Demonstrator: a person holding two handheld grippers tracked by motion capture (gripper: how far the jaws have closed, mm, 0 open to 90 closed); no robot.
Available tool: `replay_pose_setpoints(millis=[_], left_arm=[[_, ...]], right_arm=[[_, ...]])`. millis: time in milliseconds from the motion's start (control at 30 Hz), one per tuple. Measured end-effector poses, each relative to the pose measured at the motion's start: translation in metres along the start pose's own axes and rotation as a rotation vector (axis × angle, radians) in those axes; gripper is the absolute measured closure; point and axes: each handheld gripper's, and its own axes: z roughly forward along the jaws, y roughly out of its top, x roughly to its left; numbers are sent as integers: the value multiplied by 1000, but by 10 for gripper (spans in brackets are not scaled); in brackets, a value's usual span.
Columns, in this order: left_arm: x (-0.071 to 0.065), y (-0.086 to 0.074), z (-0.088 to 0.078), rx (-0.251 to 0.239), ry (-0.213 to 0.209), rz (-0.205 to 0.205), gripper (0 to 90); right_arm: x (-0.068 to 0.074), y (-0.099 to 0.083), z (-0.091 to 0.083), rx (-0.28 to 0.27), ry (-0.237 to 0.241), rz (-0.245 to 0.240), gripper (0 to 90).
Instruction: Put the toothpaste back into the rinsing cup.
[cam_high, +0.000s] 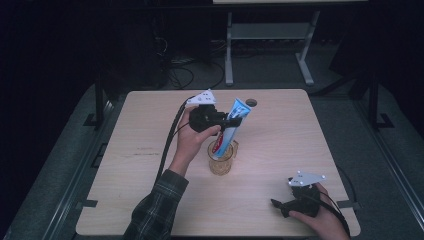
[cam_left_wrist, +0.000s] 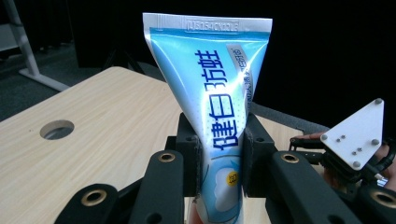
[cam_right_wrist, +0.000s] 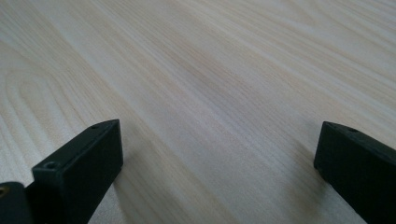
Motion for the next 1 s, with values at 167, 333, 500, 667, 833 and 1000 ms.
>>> replay_pose_setpoints(millis=[167, 333, 500, 667, 833, 1000], left_arm=[[1, -5, 1, 3, 3, -2, 729], [2, -11, 1, 12, 4, -3, 728], [3, -18, 0, 7, 10, -7, 727], [3, -25, 2, 11, 9, -8, 726], [3, -31, 2, 24, 11, -6, 725], [3, -36, 2, 33, 14, -5, 724]], right_arm=[[0, 0, 0, -1, 0, 4, 5], [0, 0, 0, -1, 1, 3, 5], [0, 0, 0, -2, 2, 3, 5], [0, 0, 0, -2, 1, 0, 5], [0, 0, 0, -2, 1, 0, 5], [0, 0, 0, -2, 1, 1, 5]])
